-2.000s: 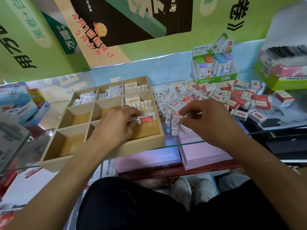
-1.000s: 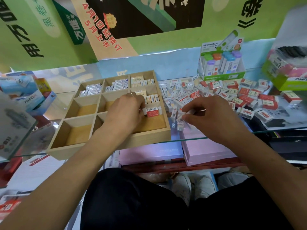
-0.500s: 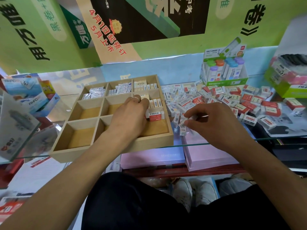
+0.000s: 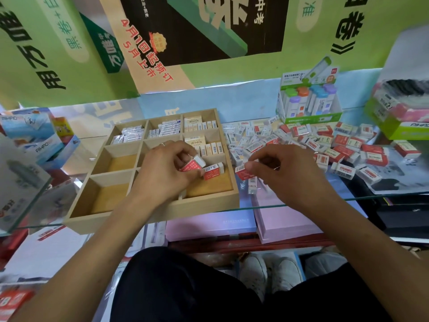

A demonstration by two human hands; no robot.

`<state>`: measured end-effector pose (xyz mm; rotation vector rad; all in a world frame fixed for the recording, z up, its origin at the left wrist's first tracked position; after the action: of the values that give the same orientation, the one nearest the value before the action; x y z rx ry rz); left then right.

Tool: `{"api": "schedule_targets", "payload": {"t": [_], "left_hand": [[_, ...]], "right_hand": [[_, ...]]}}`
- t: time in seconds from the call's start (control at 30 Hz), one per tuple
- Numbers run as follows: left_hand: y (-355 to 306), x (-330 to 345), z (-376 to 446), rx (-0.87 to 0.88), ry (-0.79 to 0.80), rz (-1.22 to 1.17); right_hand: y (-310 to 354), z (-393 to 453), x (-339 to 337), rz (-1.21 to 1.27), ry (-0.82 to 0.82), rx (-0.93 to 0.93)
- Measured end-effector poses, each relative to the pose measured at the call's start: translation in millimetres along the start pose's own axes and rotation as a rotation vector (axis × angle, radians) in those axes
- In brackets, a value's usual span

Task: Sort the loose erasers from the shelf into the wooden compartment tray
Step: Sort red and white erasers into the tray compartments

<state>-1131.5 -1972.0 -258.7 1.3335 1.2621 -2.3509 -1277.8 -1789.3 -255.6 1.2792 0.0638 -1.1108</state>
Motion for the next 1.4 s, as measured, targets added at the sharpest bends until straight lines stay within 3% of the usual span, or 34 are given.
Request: {"api": "schedule_targets", "payload": {"t": [0.2,0.47,0.77,0.9,1.03,1.27,1.4], "left_hand": [[-9,-5,-6,-0.144,0.219,-0.480],[-2,-10,-2,-0.170,0.284,-0.564],[-3,3,3,-0.117,0.239,-0.598],[-3,2,8,0.001,0.182,-0.180],[-12,12,10,0.133,0.217,0.275],[-23,12,11,0.215,0.113,0.568],[-18,1,14,0.161,0.181,0.711]], "right_hand": [[1,12,4,0.135,-0.048,0.019],[18,35,22,0.236,0.079,-0.057],[17,39,32,0.209,0.076,-0.141],[10,37,22,0.039,0.018,-0.138],[-5,32,7,0.048,-0.048,-0.048],[-11,19,-1,0.086,-0.061,-0.040],[-10,18,1,0.093,-0.041,-0.068]]}}
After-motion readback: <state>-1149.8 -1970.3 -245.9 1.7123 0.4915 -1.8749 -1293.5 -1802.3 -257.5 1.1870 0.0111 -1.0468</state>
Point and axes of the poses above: each hand's wrist, its own z-axis towards the middle knuckle, its own x-axis out of the palm, y = z × x, the point moved 1 cm from there along z, towards the middle knuckle, and after that the axes turned 11 degrees about -x, right-handed, at the moved point
